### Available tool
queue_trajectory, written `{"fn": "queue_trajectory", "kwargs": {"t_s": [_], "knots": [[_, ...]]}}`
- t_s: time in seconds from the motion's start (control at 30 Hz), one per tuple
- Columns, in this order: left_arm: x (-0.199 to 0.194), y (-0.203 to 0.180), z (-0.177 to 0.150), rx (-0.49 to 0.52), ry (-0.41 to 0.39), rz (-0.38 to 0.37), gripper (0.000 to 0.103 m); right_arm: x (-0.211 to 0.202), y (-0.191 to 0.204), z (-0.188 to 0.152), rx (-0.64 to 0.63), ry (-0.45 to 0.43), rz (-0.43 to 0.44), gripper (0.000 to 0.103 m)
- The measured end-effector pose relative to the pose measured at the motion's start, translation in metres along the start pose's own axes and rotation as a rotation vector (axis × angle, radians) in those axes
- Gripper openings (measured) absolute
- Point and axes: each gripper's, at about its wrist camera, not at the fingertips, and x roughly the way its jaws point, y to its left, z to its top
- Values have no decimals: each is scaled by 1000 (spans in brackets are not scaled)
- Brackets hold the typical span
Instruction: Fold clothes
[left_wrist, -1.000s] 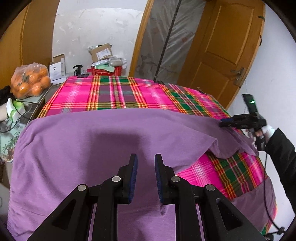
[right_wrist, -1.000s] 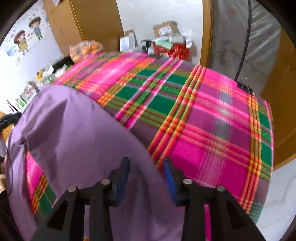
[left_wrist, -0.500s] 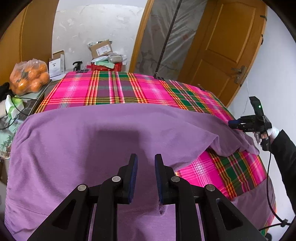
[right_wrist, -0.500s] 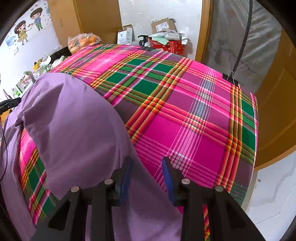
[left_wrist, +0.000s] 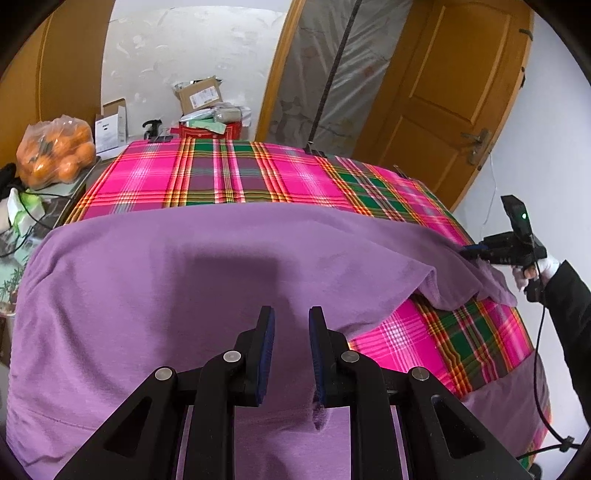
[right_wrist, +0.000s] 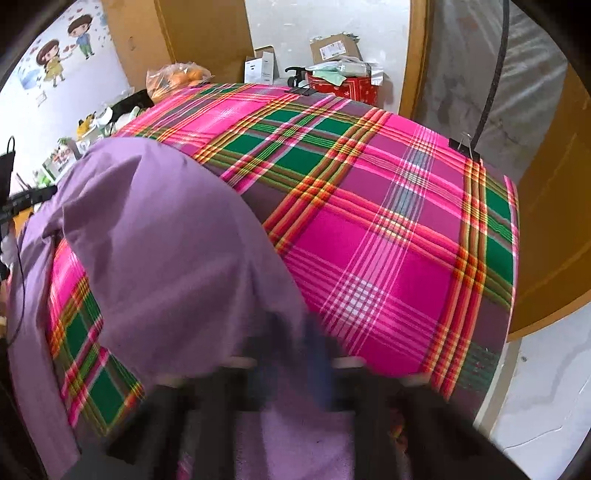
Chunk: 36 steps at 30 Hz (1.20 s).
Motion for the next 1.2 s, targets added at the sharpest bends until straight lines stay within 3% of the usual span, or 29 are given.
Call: {"fn": "queue_trajectory", "kwargs": {"t_s": [0.3,0.43,0.5,0.67,0.8,0.9,1.03,1.13,1.2], "knots": [[3,0,5,-1,-5,10,19,-22,-1,50,13,-177,-251,6],[11,-4,6,10,6,7,19,0,3,65,-8,-84,-376,9],[13,-5,5,13,11,4,19,1,-7,60,57,-72,-424,10],[10,-5,0,7,11,-14,19,-41,-59,6,480,-203,-388,22],[6,-7,-4,-3,1,-29,19,-53,-67,-49,653,-230,-353,28],[0,-11,-6,-8,-14,-45,20,-42,-63,-73,682,-193,-317,28],[-6,-19,-7,-6,-28,-57,20,-22,-55,-76,682,-180,-325,30],[-12,-21,-8,-3,-33,-52,20,-20,-55,-70,659,-176,-352,5],[-15,-20,-9,-3,-36,-45,20,-27,-56,-69,638,-189,-373,4]]}}
